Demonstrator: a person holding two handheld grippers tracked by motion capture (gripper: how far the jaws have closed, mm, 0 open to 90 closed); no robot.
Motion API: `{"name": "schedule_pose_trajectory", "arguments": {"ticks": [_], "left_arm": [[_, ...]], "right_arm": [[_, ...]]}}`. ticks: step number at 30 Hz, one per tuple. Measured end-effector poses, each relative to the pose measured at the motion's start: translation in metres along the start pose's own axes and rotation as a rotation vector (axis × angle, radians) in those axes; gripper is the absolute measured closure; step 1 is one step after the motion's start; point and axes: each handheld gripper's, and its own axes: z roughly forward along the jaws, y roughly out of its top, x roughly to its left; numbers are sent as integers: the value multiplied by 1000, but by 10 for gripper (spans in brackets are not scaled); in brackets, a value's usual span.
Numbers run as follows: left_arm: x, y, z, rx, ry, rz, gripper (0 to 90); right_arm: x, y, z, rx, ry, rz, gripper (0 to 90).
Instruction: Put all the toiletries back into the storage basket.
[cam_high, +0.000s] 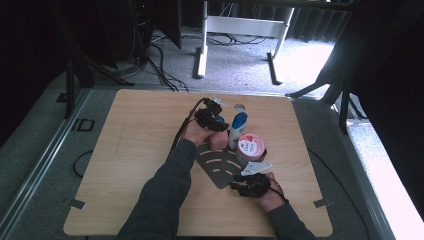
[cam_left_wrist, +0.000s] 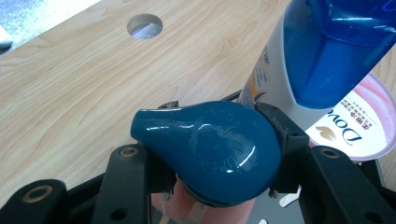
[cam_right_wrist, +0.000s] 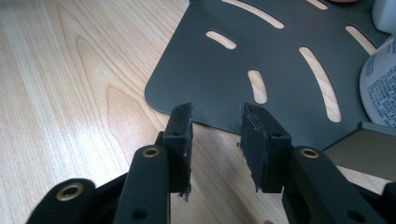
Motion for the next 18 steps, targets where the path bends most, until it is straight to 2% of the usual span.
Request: {"name": "schedule_pose_trajectory", "arguments": {"ticks": [8, 11, 18], "left_arm": [[0, 0, 1, -1, -6, -16, 517], [-2, 0, 2, -2, -12, -15, 464], [0, -4, 3, 22, 11, -20, 396]], "right_arm": [[0, 0, 0, 0, 1, 0, 637], [0, 0, 0, 0, 1, 0, 636], [0, 0, 0, -1, 0, 0, 635]]}}
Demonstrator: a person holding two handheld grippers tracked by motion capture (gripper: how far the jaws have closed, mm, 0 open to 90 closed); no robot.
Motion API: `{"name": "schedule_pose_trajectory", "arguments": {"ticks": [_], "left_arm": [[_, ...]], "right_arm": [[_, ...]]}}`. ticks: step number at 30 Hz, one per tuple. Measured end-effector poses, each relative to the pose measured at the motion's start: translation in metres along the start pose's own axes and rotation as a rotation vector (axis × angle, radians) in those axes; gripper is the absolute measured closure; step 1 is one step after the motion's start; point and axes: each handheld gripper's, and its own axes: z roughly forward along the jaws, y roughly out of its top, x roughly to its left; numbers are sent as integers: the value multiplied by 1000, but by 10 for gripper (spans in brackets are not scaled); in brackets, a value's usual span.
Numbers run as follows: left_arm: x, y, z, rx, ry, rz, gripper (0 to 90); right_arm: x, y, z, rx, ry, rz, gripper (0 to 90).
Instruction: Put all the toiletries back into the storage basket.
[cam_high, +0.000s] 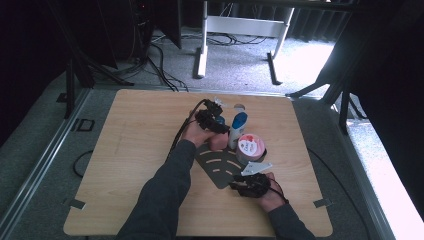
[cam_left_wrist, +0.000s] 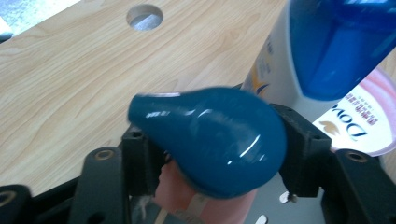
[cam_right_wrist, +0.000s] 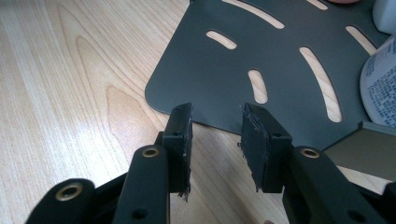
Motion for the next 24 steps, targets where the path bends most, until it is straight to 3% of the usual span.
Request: {"name": "schedule_pose_trajectory", "arguments": {"ticks": [11, 20, 24], "left_arm": [[1, -8, -11, 17, 8, 13, 360], [-5, -17, -23, 45, 28, 68, 360], [-4, -24, -29, 34, 37, 72, 359]], "right_arm": [[0, 0, 0, 0, -1, 0, 635], [0, 0, 0, 1, -2, 1, 629], [1, 0, 0, 1, -1, 2, 626]]}}
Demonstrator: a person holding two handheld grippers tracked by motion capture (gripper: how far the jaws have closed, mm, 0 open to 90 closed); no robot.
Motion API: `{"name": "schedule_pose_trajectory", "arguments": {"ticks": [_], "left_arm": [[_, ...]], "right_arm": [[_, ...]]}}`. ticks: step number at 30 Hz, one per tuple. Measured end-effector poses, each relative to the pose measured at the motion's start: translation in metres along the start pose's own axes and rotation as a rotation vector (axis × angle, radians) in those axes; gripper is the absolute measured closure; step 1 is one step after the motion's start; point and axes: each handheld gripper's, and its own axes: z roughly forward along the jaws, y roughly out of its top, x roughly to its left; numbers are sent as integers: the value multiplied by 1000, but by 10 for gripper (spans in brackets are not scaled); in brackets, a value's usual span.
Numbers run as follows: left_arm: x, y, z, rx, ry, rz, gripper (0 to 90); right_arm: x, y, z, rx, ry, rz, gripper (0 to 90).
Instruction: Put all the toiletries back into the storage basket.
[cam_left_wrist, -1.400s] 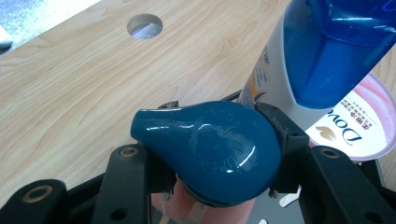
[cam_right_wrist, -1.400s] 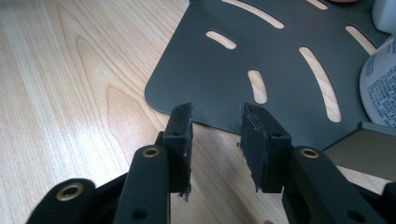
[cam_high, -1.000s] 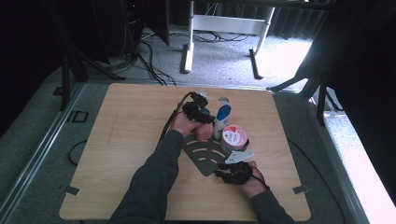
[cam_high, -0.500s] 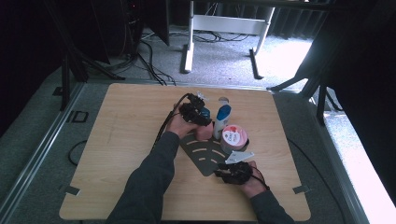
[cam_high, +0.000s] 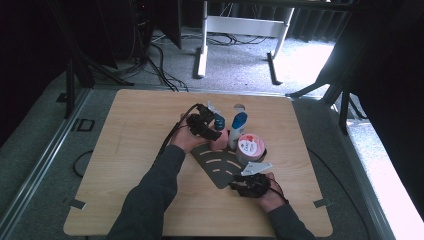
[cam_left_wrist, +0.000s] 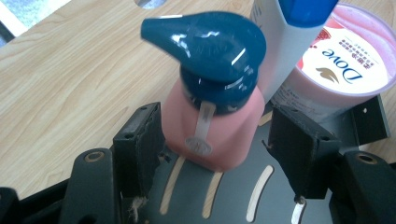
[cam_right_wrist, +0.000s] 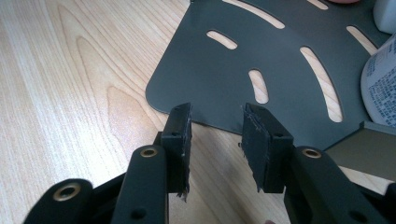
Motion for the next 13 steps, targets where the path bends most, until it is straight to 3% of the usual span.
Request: {"name": "schedule_pose_trajectory", "arguments": {"ticks": [13], "left_arm": [[15, -31, -11, 7, 34, -47, 355]], "right_arm": [[0, 0, 0, -1, 2, 0, 626]]}}
